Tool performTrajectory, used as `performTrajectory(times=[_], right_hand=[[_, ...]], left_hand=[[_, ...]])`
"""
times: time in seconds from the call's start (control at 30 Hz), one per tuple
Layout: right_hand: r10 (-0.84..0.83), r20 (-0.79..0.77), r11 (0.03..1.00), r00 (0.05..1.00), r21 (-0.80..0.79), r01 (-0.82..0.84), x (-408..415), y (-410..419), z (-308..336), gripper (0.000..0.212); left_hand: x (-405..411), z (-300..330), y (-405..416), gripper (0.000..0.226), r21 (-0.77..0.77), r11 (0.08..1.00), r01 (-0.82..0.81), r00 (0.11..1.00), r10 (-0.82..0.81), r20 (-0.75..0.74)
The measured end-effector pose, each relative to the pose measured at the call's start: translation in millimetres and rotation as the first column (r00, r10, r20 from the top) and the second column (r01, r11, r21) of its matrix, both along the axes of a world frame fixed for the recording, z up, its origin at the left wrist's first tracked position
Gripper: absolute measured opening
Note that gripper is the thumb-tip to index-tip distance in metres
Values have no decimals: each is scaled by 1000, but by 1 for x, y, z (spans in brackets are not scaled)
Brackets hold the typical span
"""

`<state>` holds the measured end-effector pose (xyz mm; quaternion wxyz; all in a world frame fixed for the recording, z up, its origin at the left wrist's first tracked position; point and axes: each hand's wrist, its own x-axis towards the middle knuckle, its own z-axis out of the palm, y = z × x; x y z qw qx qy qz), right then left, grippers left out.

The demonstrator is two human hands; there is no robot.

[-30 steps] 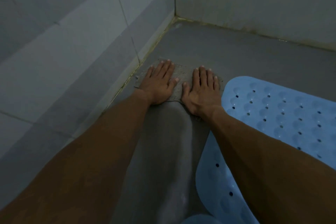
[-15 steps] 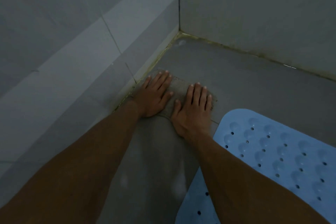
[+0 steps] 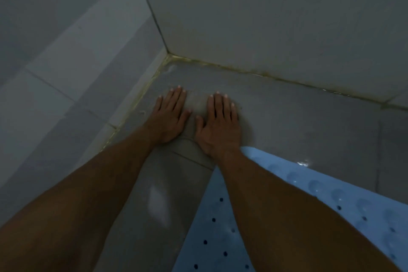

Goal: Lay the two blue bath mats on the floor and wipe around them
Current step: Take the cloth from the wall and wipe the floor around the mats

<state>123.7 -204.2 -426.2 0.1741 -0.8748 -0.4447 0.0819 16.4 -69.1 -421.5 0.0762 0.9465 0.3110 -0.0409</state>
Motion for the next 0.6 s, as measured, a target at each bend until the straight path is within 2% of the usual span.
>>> performTrajectory(times=[0.23,0.4,0.6], right_hand=[[11,-1,999,1000,-34,-12,86,-49,2,69],[-25,8,998,1000,-50,25,116,-93,6,69],[-61,1,997,998,-54,61,148,-163,7,68]], left_hand=[[92,-2,-43,64,10,1000,19,999,-19,25],[124,-1,-85,65,-16,998,64,998,-63,24],[162,-2,-154,74,40,996,79,995,-81,57]])
